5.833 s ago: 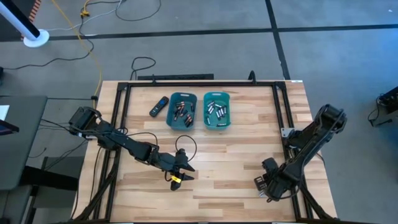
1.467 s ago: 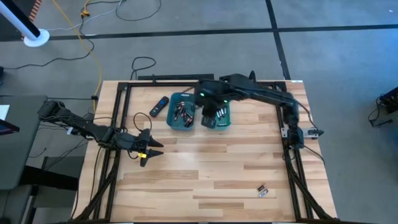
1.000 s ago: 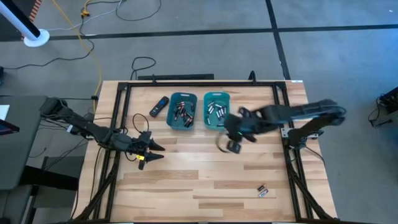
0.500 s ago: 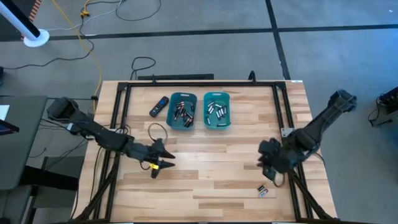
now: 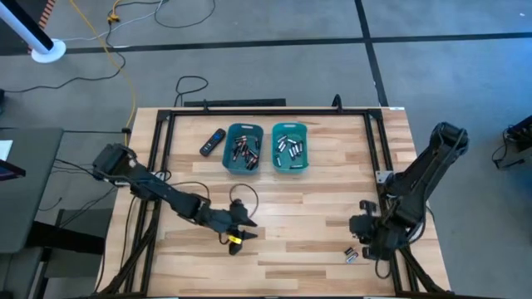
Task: Sort batteries
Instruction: Put the black battery into the blue bin
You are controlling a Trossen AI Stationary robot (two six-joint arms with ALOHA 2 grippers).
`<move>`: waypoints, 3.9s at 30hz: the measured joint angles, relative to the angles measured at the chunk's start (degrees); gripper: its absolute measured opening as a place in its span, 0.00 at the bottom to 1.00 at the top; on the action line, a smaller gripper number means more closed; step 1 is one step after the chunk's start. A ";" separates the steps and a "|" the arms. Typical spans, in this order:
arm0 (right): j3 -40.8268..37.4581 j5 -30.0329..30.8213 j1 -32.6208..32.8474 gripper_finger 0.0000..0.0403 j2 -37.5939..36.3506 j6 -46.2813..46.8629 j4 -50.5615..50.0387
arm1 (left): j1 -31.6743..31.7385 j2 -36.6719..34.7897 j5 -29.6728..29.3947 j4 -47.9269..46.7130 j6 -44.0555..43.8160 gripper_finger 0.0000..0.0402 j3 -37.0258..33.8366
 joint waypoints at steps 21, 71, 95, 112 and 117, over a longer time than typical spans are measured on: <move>0.00 -5.02 1.60 0.33 17.61 -15.83 14.14 | -0.88 2.95 1.69 0.26 -1.41 0.44 2.99; 30.59 2.72 -46.87 0.02 17.68 -40.64 -1.01 | 2.91 -34.05 -1.73 -1.85 7.94 0.44 -28.61; 86.49 -9.56 -68.21 0.02 70.13 -53.11 -1.32 | 6.81 -71.84 2.77 -41.25 12.40 0.44 -31.20; 87.53 -13.70 -71.31 0.12 75.11 -51.63 -4.40 | 6.81 -77.46 2.73 -47.55 12.44 0.44 -31.13; 87.47 -13.70 -71.29 0.22 75.11 -51.63 -5.03 | 6.81 -77.46 2.73 -47.54 12.44 0.44 -31.13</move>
